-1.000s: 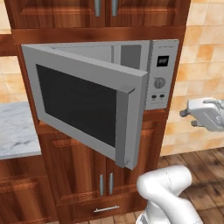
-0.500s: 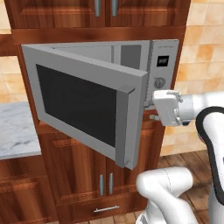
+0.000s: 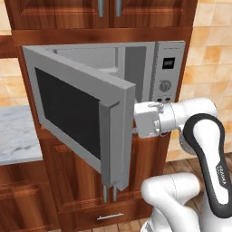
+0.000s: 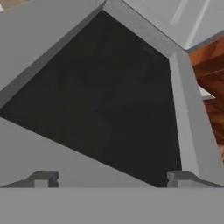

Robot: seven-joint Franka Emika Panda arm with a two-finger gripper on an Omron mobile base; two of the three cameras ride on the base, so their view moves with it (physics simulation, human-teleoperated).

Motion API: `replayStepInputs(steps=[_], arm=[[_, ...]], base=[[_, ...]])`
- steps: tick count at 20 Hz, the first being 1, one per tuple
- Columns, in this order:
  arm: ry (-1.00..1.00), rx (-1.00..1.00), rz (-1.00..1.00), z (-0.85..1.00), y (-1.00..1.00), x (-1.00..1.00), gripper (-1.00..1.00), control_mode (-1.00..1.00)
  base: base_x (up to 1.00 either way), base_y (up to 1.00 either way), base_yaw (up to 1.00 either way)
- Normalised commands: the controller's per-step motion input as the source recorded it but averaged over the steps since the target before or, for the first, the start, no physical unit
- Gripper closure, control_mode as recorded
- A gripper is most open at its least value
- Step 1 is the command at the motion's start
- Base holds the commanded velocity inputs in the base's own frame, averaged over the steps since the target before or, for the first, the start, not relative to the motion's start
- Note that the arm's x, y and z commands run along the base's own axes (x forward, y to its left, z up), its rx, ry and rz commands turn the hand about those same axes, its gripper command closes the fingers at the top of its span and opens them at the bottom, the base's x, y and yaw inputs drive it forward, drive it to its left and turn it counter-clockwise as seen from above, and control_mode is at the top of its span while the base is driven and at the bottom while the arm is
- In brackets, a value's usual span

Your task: The microwave is finished heating the steak and garlic. Take the bowl containing the food and place it on the dining counter.

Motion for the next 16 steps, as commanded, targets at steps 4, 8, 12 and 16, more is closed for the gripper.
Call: replayStepInputs(steps=[4,8,12,16], arm=[[0.0,0.0,0.09,-0.04,1.0,-0.15,-1.0,-1.0],[-0.01,0.0,-0.01,-0.17,1.0,0.0,-1.0,-1.0],[-0.02,0.0,-0.07,-0.17,1.0,0.0,-1.0,-1.0],[0.03,-0.03,-0.16,0.04,-0.41,0.25,-1.0,-1.0]], base=[[0.0,0.0,0.0],[0.0,0.0,0.0],[0.0,0.0,0.0],[0.0,0.0,0.0]])
